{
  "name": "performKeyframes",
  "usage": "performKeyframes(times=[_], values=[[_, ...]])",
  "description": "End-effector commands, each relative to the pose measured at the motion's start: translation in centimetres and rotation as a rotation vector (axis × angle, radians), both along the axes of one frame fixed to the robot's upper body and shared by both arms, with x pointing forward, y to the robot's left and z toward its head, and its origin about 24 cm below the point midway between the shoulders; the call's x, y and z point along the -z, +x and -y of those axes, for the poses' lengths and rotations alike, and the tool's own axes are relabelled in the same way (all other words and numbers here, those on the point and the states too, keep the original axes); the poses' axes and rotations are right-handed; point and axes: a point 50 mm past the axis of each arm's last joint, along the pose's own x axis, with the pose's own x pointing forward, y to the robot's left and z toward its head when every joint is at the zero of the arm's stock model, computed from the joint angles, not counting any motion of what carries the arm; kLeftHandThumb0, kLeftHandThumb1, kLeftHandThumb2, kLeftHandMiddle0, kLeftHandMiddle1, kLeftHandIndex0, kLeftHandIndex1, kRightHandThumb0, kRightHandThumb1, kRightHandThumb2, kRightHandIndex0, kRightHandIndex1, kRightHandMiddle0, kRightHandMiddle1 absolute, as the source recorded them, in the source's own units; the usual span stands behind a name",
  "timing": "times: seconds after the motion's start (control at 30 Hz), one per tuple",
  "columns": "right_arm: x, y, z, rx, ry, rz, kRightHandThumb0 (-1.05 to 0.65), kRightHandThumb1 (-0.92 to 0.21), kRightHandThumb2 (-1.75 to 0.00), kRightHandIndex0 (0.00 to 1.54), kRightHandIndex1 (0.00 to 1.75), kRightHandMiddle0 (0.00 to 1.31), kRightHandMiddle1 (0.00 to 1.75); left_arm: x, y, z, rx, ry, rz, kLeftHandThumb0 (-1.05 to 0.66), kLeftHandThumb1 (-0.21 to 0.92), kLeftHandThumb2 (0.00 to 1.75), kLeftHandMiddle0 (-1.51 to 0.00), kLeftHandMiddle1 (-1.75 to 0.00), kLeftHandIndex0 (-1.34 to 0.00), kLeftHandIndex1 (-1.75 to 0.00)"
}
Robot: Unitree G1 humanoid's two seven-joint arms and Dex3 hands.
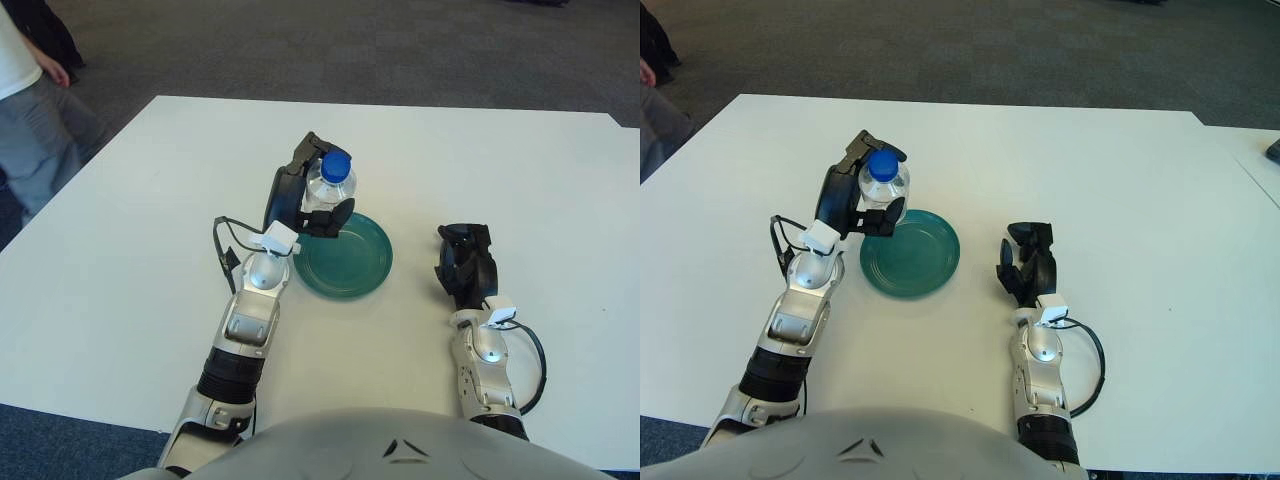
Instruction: Put the bottle into the plate.
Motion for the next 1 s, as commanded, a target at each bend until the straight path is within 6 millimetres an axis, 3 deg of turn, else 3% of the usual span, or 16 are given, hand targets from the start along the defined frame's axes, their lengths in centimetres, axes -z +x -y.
performKeyframes(times=[0.0, 0.5, 0.97], values=[[2.8, -1.4, -0.7, -0.012, 0.028, -0.155, -0.35, -0.92, -0.53, 0.51, 0.9, 0.19, 1.75, -0.1, -0.3, 0.2, 0.035, -0.004, -0.001, -0.04, 0.36, 1.17, -1.2, -1.75, -0.94, -1.75], [2.9, -1.5, -1.0, -0.017, 0.015, -0.166, -0.35, -0.92, -0.53, 0.46, 0.9, 0.19, 1.75, 1.4, -0.5, 1.7, 0.175, -0.032, -0.123, -0.03, 0.36, 1.16, -1.2, -1.75, -0.94, -1.75], [2.9, -1.6, -1.0, -0.016, 0.009, -0.151, -0.35, -0.92, -0.53, 0.47, 0.92, 0.19, 1.75, 3.4, 0.0, 2.0, 0.144, -0.05, -0.224, -0.04, 0.34, 1.19, -1.19, -1.75, -0.94, -1.75]])
